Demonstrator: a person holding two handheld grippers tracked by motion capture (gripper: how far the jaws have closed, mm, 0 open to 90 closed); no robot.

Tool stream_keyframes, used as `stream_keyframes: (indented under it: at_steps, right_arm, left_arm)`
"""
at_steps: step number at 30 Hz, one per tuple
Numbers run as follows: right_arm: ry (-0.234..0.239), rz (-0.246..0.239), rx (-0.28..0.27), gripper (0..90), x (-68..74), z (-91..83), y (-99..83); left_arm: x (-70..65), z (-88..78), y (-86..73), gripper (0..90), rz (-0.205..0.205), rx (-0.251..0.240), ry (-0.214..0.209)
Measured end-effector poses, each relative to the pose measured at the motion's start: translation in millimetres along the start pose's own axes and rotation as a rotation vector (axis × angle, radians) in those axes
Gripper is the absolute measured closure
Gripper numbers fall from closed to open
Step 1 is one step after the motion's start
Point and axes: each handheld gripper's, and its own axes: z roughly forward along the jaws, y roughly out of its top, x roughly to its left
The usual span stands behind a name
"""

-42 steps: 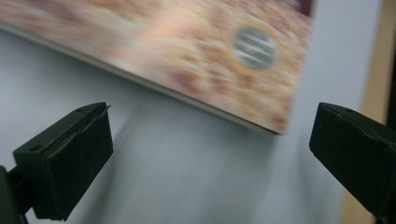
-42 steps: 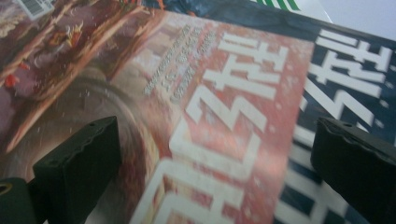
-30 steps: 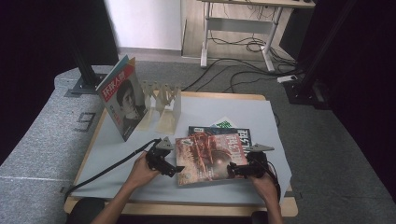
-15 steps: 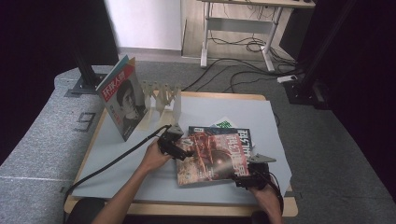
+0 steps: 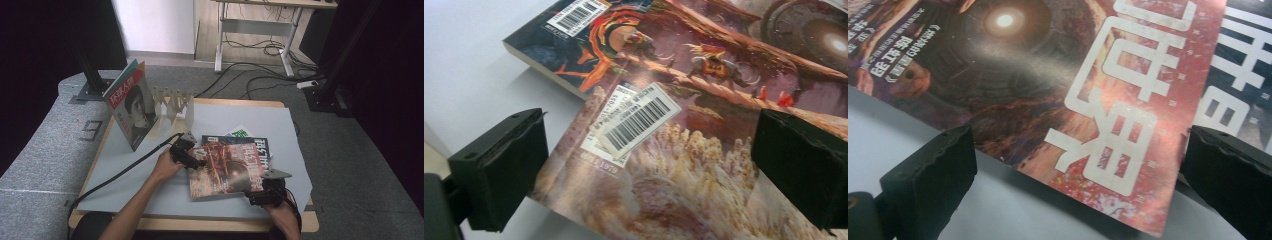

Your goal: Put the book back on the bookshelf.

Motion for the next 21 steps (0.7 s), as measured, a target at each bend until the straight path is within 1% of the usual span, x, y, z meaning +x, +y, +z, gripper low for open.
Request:
stream_keyframes:
  at_steps: [5,8,13,21]
  right_arm:
    - [-0.007,-0.015,0.003,0.7,0.9,0.2,-1.9]
    - [-0.018,-0.025,0.018,0.7,1.2,1.3,-2.8]
    - [-0.028,-0.027,0.022,0.8,1.1,1.9,-2.7]
    - [-0.07,-0.033,0.033,0.2,-0.6,1.4,-2.5]
  left_arm:
    - [-1.8,-1.6,0.1,1.9,0.003,0.014,0.001]
    - [-3.4,-1.9,-0.1,1.4,0.001,0.019,-0.001]
    - [-7.6,-3.4,-0.6,0.1,0.008,0.042,-0.002]
    - [-17.8,-9.0,-2.5,0.0,0.035,0.087,0.003]
